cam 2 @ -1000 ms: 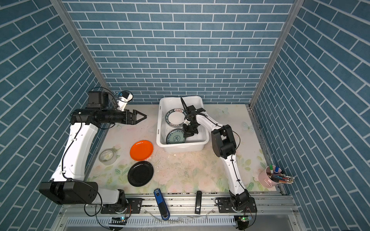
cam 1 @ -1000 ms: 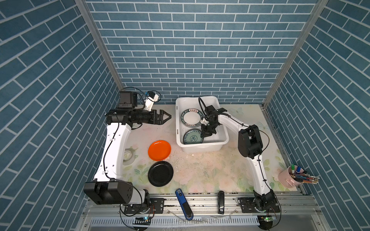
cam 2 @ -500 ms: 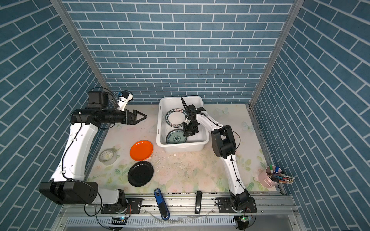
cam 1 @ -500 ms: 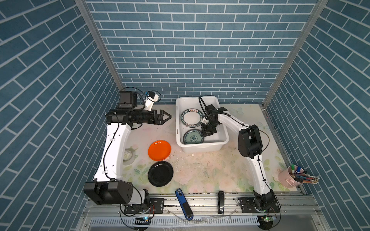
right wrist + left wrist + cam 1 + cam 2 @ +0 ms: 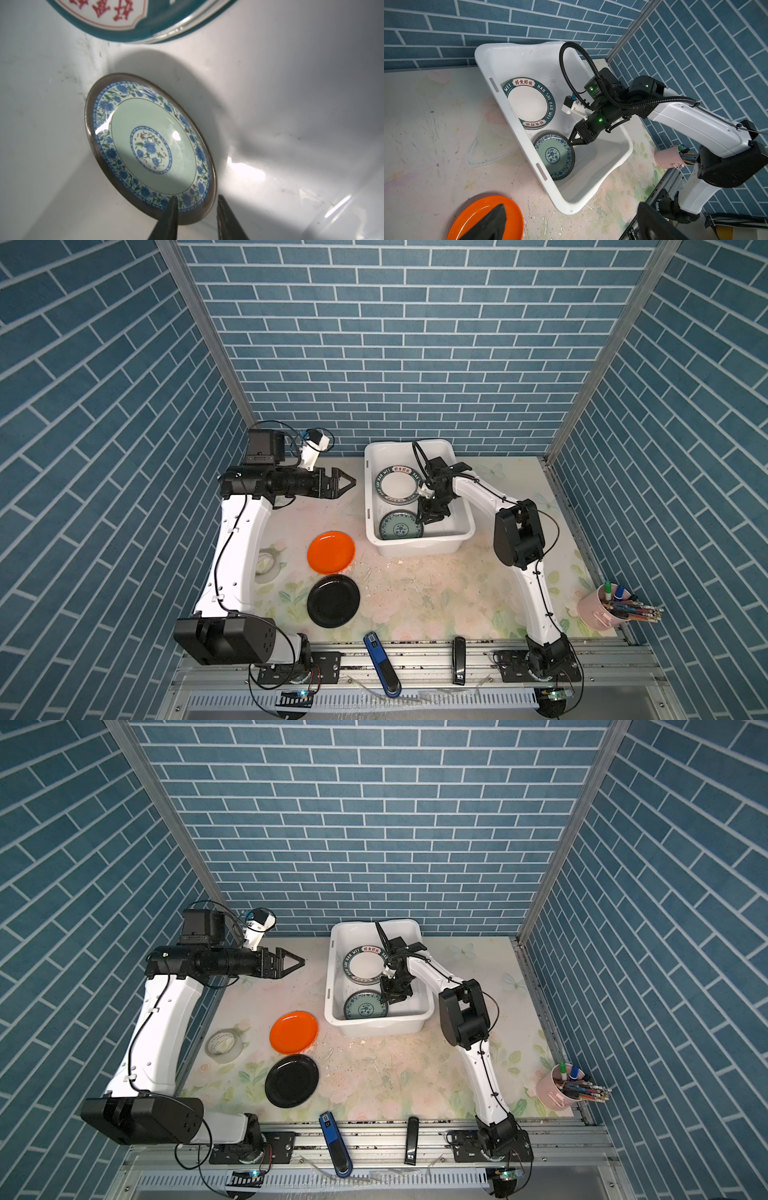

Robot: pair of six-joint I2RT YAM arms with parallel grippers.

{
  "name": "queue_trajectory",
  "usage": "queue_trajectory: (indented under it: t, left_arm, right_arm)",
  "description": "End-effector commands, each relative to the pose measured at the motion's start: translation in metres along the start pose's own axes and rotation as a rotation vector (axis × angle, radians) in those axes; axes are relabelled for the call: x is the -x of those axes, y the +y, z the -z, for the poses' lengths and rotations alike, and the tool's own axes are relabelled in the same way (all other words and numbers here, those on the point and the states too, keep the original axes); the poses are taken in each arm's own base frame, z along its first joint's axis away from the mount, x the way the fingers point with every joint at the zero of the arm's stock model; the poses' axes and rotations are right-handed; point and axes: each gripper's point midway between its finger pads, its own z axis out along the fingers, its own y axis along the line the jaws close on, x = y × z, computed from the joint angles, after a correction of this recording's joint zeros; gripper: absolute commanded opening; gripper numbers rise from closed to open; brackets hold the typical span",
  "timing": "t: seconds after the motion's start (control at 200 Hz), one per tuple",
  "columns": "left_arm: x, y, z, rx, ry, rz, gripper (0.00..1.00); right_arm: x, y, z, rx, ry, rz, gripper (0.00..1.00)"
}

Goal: Place the plates into the plastic bin on the countertop
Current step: 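Open the right gripper to release the floral plate in the bin, then raise the right gripper from the bin while the left gripper swings toward the orange plate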

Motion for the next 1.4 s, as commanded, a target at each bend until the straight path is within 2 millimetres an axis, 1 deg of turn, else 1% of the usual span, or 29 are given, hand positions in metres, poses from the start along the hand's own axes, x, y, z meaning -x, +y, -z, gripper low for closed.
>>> queue_trajectory:
  t: [0.0, 0.18, 0.41, 0.535, 0.63, 0.725, 0.735, 0.745, 0.785, 0.9, 0.975, 1.14, 1.24, 1.39]
  left_arm:
    - [0.006, -0.004, 0.004, -0.009, -0.015, -0.009, 1.00]
    - [0.006, -0.003, 0.005, 0.001, -0.012, -0.008, 0.99]
    - [0.004, 0.012, 0.009, 0.102, -0.004, -0.005, 1.00]
    - [-0.002, 0.025, 0.010, 0.167, 0.001, 0.005, 1.00]
    - [-0.008, 0.038, 0.008, 0.219, 0.021, 0.013, 1.00]
    - [-0.015, 0.049, 0.005, 0.232, 0.047, 0.039, 1.00]
    - [-0.016, 0.050, 0.006, 0.233, 0.048, 0.040, 1.00]
    - [-0.016, 0.050, 0.006, 0.235, 0.049, 0.042, 1.00]
    - [-0.018, 0.056, 0.005, 0.242, 0.051, 0.052, 1.00]
    - [-0.022, 0.067, 0.011, 0.249, 0.014, 0.075, 0.99]
    - [-0.031, 0.072, 0.009, 0.246, 0.035, 0.077, 0.99]
    - [-0.065, 0.082, -0.003, 0.205, 0.142, 0.077, 1.00]
    - [-0.080, 0.080, -0.007, 0.120, 0.154, 0.070, 1.00]
    - [-0.106, 0.102, -0.016, 0.140, 0.216, 0.077, 1.00]
  right_arm:
    - [0.003, 0.009, 0.020, -0.004, -0.029, 0.063, 0.34]
    - [0.004, 0.009, 0.030, -0.025, -0.048, 0.074, 0.38]
    - [0.011, 0.017, 0.061, -0.026, -0.125, 0.092, 0.42]
    - [0.013, 0.022, 0.075, -0.019, -0.155, 0.097, 0.43]
    - [0.014, 0.025, 0.085, -0.012, -0.169, 0.107, 0.43]
    - [0.013, 0.024, 0.087, -0.017, -0.167, 0.108, 0.43]
    - [0.013, 0.028, 0.098, -0.012, -0.188, 0.118, 0.43]
    - [0.012, 0.029, 0.101, -0.012, -0.194, 0.120, 0.43]
    - [0.012, 0.030, 0.106, -0.014, -0.204, 0.125, 0.43]
    - [0.010, 0.032, 0.123, -0.018, -0.233, 0.130, 0.42]
    - [0.008, 0.034, 0.135, -0.021, -0.256, 0.134, 0.42]
    - [0.001, 0.043, 0.171, -0.023, -0.340, 0.147, 0.42]
    - [-0.007, 0.051, 0.193, -0.008, -0.400, 0.151, 0.41]
    - [-0.026, 0.059, 0.226, 0.020, -0.495, 0.148, 0.41]
